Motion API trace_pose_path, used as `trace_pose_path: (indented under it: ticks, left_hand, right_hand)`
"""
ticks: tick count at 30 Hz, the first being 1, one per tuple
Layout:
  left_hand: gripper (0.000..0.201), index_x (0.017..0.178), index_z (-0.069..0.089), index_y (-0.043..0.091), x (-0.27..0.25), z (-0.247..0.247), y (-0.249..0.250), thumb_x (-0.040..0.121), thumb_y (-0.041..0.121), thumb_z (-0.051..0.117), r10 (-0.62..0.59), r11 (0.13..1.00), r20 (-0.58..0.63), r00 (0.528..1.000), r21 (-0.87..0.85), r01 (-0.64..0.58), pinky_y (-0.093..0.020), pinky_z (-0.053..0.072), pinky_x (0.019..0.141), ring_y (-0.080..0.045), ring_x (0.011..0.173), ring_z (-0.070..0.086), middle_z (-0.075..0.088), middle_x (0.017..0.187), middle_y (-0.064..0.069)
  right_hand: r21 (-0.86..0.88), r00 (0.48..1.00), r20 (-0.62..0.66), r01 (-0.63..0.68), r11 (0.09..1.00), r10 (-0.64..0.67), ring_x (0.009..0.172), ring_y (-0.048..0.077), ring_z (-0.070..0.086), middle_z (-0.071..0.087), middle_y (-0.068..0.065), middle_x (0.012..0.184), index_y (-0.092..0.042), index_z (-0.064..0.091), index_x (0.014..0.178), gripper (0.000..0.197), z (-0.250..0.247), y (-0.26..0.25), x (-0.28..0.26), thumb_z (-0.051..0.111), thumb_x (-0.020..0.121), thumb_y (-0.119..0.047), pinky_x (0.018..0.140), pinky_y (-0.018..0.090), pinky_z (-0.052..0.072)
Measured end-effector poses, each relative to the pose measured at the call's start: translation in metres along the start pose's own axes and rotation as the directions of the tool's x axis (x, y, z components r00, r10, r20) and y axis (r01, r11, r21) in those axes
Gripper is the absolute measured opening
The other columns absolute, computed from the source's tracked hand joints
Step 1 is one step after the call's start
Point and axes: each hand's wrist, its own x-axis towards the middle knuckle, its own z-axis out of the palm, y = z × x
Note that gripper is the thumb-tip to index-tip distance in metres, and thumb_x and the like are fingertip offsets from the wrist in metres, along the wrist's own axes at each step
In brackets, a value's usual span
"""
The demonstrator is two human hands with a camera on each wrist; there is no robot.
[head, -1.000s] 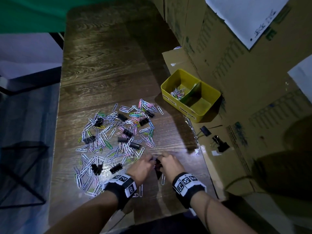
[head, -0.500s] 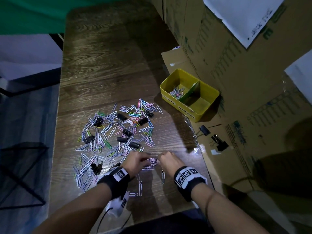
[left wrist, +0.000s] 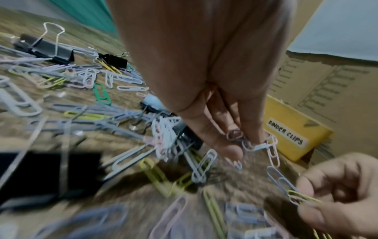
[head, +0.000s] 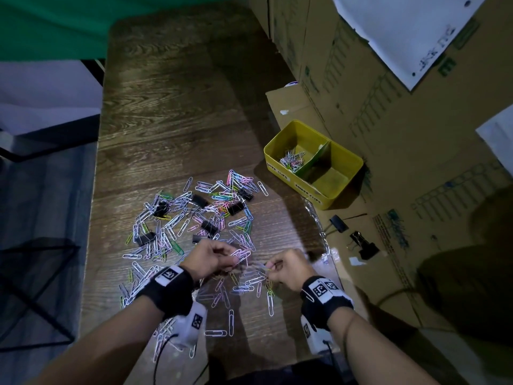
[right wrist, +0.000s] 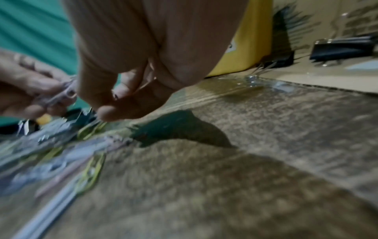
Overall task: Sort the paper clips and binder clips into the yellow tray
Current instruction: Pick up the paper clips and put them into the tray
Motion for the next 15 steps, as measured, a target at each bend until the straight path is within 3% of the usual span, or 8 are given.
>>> trace_pose_path:
  ticks: [2,4,7,11,15]
  left_hand:
    - [0.008,0.082,0.070,0.004,0.005,-0.007,0.021,0.076,-0.002,0.069,-0.022,0.998,0.053,0.998,-0.054,0.025,-0.023,0.056,0.061,-0.015,0.059,0.064,0.071,0.070,-0.008]
    - [0.011,0.085,0.069,0.000,0.017,-0.012,0.046,0.074,-0.002,0.069,0.009,0.996,0.084,0.996,-0.093,-0.002,-0.023,0.056,0.061,-0.015,0.055,0.062,0.070,0.067,-0.009]
    - [0.010,0.078,0.071,0.008,0.041,-0.014,0.091,0.074,-0.002,0.070,0.123,0.986,0.083,0.989,-0.120,-0.113,-0.025,0.054,0.060,-0.015,0.053,0.060,0.068,0.063,-0.008]
    - [0.008,0.080,0.066,0.000,0.079,-0.004,0.158,0.077,-0.006,0.067,0.250,0.956,-0.030,0.968,-0.153,-0.251,-0.022,0.054,0.053,-0.013,0.049,0.059,0.065,0.058,-0.005]
    - [0.008,0.075,0.065,0.002,0.124,0.018,0.202,0.077,-0.004,0.068,0.288,0.956,-0.136,0.948,-0.008,-0.292,-0.020,0.051,0.047,-0.008,0.043,0.057,0.063,0.053,-0.003]
  right_hand:
    - [0.126,0.998,-0.058,-0.026,0.992,0.034,0.062,0.007,0.061,0.070,-0.003,0.072,-0.013,0.073,0.081,0.013,-0.010,-0.005,0.000,0.078,0.072,-0.005,0.064,0.017,0.054]
    - [0.234,0.991,-0.125,-0.010,0.972,0.040,0.061,0.010,0.061,0.069,-0.002,0.069,-0.020,0.071,0.074,0.017,-0.024,-0.012,-0.001,0.079,0.072,-0.005,0.066,0.025,0.058]
    - [0.372,0.976,-0.216,0.051,0.927,0.033,0.062,0.010,0.061,0.068,-0.008,0.063,-0.023,0.070,0.071,0.019,-0.049,-0.030,-0.002,0.078,0.073,-0.006,0.067,0.030,0.059]
    - [0.537,0.920,-0.390,0.190,0.822,0.042,0.053,0.003,0.056,0.065,-0.007,0.057,-0.015,0.069,0.070,0.019,-0.087,-0.057,0.001,0.076,0.073,0.003,0.060,0.019,0.052]
    - [0.562,0.860,-0.509,0.311,0.767,0.024,0.048,0.000,0.056,0.065,-0.011,0.052,-0.016,0.067,0.069,0.026,-0.131,-0.078,0.013,0.071,0.075,0.009,0.054,0.013,0.049]
